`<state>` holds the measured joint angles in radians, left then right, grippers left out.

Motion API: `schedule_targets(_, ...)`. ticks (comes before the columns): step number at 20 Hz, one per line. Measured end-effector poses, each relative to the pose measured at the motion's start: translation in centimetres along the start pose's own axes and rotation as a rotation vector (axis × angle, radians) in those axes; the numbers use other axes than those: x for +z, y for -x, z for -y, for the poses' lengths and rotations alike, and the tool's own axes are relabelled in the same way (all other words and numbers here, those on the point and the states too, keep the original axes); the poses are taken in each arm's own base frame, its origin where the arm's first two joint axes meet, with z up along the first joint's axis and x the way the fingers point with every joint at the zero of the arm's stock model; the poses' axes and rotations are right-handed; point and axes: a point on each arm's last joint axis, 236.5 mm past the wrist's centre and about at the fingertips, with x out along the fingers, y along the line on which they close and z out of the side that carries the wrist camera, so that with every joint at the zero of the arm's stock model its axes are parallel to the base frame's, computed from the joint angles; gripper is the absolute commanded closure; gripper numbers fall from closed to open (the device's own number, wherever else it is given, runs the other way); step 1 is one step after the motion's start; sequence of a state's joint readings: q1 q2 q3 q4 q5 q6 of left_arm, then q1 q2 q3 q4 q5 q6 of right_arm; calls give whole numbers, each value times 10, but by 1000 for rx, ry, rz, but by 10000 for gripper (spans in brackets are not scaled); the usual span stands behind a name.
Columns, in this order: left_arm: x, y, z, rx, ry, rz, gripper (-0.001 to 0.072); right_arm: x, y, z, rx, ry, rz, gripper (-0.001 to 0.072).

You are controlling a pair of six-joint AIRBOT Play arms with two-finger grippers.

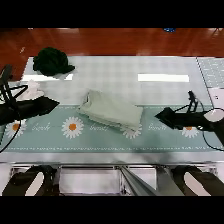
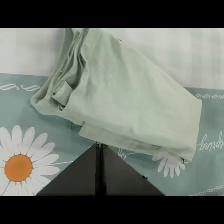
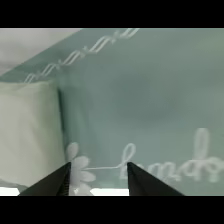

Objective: Fold the shirts.

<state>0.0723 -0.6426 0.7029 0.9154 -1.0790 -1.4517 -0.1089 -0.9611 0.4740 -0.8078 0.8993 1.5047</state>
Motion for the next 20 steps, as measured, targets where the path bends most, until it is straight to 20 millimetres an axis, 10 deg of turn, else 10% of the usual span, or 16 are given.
schedule_targets(8, -4, -2, 5, -9, -13, -12, 691, -28, -81, -55, 152, -61, -186, 310)
schedule_targets(9, -4, -2, 5, -10, -14, -12, 691, -32, -88, -64, 162, -51, -209, 355)
schedule_targets(11, -3, -2, 5, -9, -14, -10, 692, -39, -102, -82, 174, -8, -247, 688)
schedule_targets(12, -2, -2, 5, -9, -14, -6, 692, -41, -106, -95, 191, 21, -259, 685)
schedule_targets(20, -3, -7, -2, 0, 1, -2, 691, -8, -72, -230, 338, 402, -210, 685)
